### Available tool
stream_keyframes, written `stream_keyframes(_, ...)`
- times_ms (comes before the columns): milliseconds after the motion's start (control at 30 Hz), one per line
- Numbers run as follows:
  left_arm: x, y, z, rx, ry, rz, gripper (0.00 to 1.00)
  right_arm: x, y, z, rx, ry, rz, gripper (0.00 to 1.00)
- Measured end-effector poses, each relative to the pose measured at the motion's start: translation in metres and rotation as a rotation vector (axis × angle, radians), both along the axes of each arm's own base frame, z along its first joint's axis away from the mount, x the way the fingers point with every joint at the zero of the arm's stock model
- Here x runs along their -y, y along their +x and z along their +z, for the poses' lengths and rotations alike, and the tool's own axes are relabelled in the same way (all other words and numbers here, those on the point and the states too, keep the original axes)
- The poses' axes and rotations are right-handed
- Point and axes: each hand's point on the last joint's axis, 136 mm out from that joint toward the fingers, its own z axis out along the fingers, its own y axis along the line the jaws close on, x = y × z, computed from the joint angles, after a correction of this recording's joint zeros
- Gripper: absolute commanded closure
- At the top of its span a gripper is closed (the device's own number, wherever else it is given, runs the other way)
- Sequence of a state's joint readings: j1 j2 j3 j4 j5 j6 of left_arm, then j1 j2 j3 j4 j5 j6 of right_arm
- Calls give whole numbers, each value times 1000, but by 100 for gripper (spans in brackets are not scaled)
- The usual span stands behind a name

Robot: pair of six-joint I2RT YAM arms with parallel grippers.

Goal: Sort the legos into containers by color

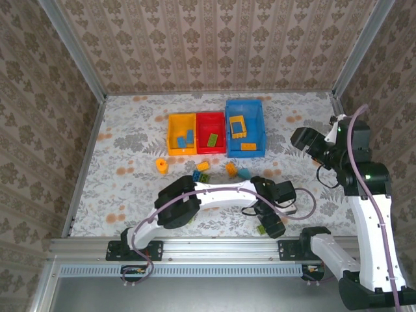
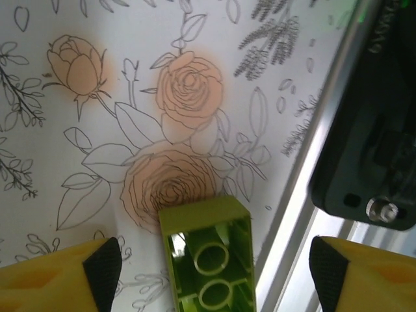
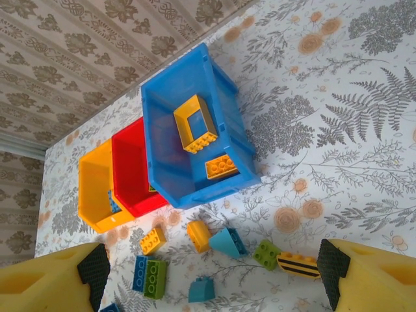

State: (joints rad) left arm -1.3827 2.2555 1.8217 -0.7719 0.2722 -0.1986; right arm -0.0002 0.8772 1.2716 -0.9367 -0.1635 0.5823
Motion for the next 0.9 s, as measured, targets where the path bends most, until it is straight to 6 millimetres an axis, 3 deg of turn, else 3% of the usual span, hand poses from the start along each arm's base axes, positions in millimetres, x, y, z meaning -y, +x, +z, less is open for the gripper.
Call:
stream_keyframes(200, -4, 2, -9, 11, 43, 18, 32, 0, -7, -3, -1, 9, -4, 13)
stream_keyframes(467, -8, 10, -13, 63, 70, 30, 51, 0, -7, -5, -11, 27, -13, 14)
stream_keyframes(633, -11, 15, -15, 95, 82, 30, 54, 0, -4, -6, -14, 28, -14, 14)
stream_keyframes(900, -16, 29, -15, 183, 96, 46, 67, 0, 1, -17, -36, 31, -14, 14)
